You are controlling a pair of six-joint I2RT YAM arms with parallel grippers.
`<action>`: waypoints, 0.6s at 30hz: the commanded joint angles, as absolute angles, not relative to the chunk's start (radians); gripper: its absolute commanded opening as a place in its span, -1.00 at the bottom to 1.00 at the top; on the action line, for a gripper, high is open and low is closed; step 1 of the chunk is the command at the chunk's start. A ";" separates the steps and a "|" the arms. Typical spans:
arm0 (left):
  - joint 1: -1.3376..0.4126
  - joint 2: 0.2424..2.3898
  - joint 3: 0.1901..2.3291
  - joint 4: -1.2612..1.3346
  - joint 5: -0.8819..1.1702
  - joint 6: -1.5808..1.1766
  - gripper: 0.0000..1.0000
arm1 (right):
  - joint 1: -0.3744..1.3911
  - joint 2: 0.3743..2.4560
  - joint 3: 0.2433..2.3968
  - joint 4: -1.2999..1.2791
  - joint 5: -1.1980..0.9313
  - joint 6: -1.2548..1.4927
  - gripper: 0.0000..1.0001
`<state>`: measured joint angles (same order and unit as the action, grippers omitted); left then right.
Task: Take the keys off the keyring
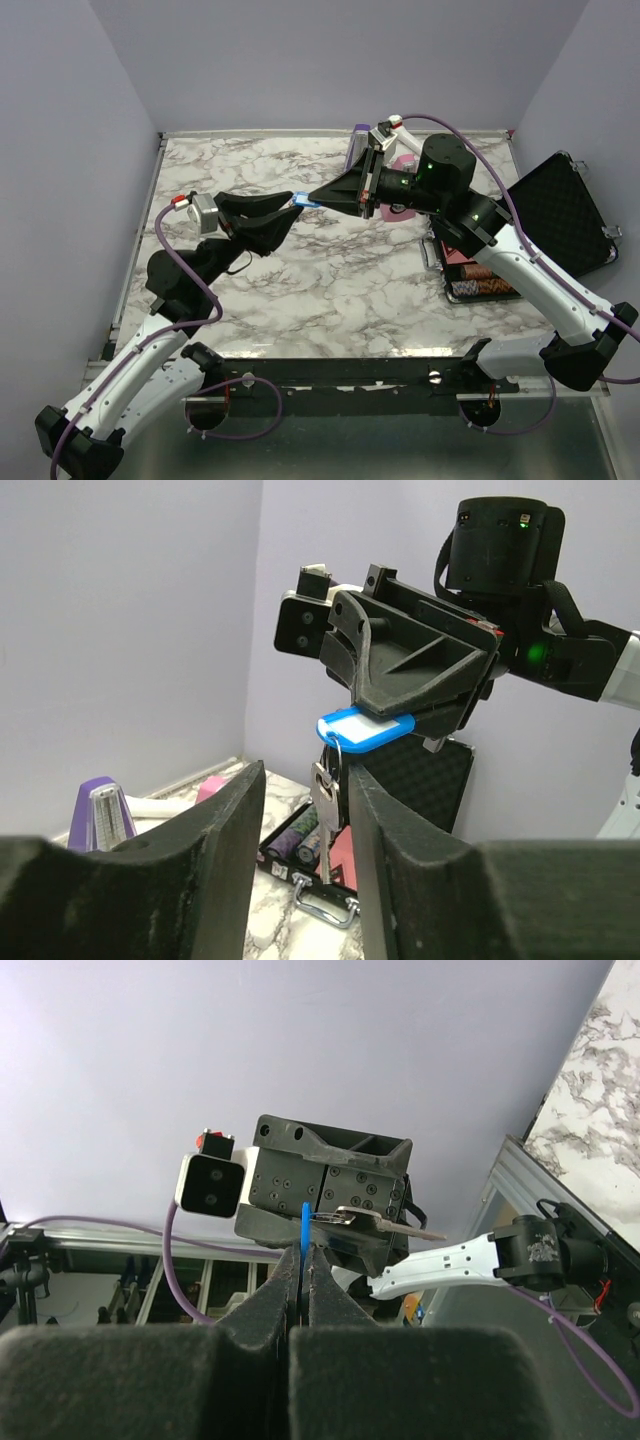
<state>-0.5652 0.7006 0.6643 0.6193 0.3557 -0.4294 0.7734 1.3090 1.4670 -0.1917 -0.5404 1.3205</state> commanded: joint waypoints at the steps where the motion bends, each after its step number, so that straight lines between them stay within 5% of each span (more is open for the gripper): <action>1: -0.574 0.712 0.704 0.624 0.359 -0.416 -0.12 | 0.782 1.302 1.463 -0.150 -0.568 1.333 -0.99; 18: -0.578 0.715 0.741 0.580 0.370 -0.388 -0.74 | 0.781 1.312 1.457 -0.143 -0.574 1.335 -0.99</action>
